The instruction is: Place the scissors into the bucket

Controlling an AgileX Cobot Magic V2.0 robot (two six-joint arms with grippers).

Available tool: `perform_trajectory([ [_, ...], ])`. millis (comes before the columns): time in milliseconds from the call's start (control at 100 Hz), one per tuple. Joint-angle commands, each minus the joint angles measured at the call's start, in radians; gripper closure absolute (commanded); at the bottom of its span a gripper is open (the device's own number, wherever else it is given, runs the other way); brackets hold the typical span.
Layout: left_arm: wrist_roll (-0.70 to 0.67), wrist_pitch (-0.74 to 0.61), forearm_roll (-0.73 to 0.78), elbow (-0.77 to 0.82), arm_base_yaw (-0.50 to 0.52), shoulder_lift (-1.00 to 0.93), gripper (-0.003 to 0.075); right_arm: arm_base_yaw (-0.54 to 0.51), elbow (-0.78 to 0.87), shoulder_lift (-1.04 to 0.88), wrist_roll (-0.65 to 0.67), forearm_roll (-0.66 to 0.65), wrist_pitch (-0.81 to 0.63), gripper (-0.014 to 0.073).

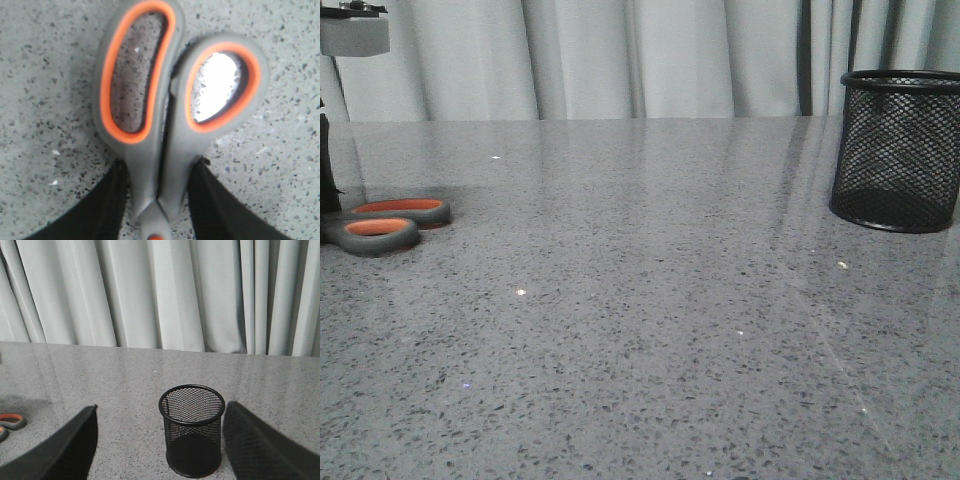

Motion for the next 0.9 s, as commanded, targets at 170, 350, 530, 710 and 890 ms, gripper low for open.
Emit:
perform_trajectory([
  [170,-0.002,0.061,-0.036,-0.009,-0.003,-0.044,0.0631,0.0,-0.033,0.022,-0.009,0.014,-0.084,0.0116],
  [350,-0.002,0.001,-0.056,-0.026,-0.003,-0.105,0.0637,0.0,-0.033,0.022,-0.009,0.014,-0.088,0.0116],
  [530,-0.002,-0.043,-0.166,-0.104,-0.003,-0.166,0.0637,0.0,-0.033,0.022,-0.009,0.043,-0.085,0.0116],
  [710,-0.002,-0.101,-0.226,-0.217,-0.075,-0.227,0.0637,0.015,-0.043,0.03,-0.064,0.217,-0.064,0.0116],
  [890,-0.002,-0.109,-0.226,-0.348,-0.266,-0.242,0.0636,0.055,-0.141,0.133,-0.184,0.376,0.021,0.0116],
])
